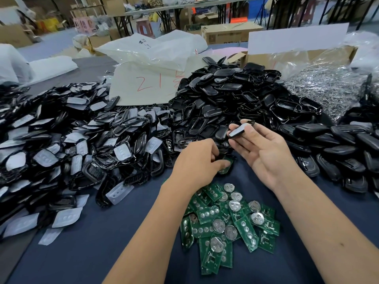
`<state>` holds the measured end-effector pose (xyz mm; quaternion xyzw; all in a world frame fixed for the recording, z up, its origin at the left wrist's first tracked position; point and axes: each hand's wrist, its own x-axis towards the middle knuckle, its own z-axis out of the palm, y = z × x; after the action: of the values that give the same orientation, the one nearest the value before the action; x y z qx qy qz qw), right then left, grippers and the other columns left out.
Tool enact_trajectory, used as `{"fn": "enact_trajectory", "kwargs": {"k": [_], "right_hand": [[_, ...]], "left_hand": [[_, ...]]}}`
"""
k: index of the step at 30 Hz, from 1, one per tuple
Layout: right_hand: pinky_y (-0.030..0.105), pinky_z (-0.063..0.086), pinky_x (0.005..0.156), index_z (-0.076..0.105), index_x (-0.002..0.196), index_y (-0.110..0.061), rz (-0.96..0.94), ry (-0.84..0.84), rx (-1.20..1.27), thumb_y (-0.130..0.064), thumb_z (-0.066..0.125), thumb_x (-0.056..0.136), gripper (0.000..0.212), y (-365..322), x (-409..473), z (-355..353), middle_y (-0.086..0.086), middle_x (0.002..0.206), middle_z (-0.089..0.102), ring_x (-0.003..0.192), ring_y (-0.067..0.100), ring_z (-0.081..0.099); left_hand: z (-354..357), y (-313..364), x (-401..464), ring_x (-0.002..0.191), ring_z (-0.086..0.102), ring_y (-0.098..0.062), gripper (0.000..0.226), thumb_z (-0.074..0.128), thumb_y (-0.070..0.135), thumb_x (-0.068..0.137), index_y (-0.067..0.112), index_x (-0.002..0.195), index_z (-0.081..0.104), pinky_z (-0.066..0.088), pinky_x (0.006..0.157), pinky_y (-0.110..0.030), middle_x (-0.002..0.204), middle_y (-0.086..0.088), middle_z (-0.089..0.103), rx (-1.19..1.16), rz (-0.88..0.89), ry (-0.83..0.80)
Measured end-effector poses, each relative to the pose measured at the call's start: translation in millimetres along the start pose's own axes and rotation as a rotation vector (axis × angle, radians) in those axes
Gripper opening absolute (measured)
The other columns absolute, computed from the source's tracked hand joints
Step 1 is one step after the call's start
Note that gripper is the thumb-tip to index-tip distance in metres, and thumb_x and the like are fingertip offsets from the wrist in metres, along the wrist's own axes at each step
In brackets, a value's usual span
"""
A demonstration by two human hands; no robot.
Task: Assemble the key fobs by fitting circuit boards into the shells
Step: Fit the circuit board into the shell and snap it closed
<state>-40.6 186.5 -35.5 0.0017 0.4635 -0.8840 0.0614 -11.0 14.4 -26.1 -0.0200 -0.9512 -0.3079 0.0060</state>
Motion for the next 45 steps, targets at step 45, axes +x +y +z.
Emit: {"fn": "enact_trajectory", "kwargs": {"k": [45], "right_hand": [[0.030,0.061,0.090,0.073,0.109,0.002,0.006,-0.179,-0.173,-0.015,0.067,0.085,0.030,7,-2,2,0.014,0.099,0.073,0.094,0.021,0.070]], "left_hand": [[2,-15,13,0.055,0.071,-0.020,0.016,0.071,0.013,0.098,-0.002,0.093,0.066,0.056,0.055,-0.019,0.057,0.003,0.062,-1.051,-0.260,0.120]]}}
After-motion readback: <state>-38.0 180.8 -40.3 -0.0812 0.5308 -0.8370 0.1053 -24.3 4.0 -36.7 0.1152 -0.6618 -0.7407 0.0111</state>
